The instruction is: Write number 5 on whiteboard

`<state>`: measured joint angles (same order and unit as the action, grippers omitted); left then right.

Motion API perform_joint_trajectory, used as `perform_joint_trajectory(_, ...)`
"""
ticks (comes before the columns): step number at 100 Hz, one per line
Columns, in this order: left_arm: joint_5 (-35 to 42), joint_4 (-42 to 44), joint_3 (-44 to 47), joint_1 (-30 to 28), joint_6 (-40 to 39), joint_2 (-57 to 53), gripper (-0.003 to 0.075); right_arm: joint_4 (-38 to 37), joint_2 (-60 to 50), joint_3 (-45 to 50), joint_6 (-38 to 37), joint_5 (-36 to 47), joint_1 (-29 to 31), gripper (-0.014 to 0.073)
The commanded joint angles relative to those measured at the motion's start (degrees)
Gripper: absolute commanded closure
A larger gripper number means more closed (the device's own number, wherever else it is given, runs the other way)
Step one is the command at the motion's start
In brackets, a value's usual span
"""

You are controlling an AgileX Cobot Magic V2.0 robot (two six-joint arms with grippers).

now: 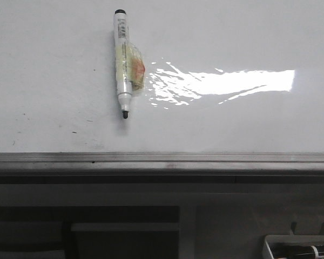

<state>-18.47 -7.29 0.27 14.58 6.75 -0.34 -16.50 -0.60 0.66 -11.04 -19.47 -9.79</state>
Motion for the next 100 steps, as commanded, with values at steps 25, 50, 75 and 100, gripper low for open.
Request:
perform_joint_trajectory(25, 4.0, -0.6, 1.0, -0.2, -0.2, -1.6, 0.0741, -0.9, -1.1, 1.6, 0.5, 2.5, 0.4, 0.0654)
perform_joint_trajectory(50, 4.0, -0.6, 1.0, -0.2, -0.2, -1.6, 0.0741, -0.9, -1.1, 1.6, 0.5, 2.5, 0.4, 0.0654)
perform_joint_trajectory(75, 4.0, -0.6, 1.0, -0.2, -0.2, -1.6, 0.0741, -0.9, -1.1, 1.6, 0.5, 2.5, 0.4, 0.0654)
perform_joint_trajectory(100, 8.8, -7.1, 1.0, -0.2, -0.2, -1.6, 0.0741, -1.7, -1.1, 1.6, 0.5, 5.2, 0.4, 0.0654)
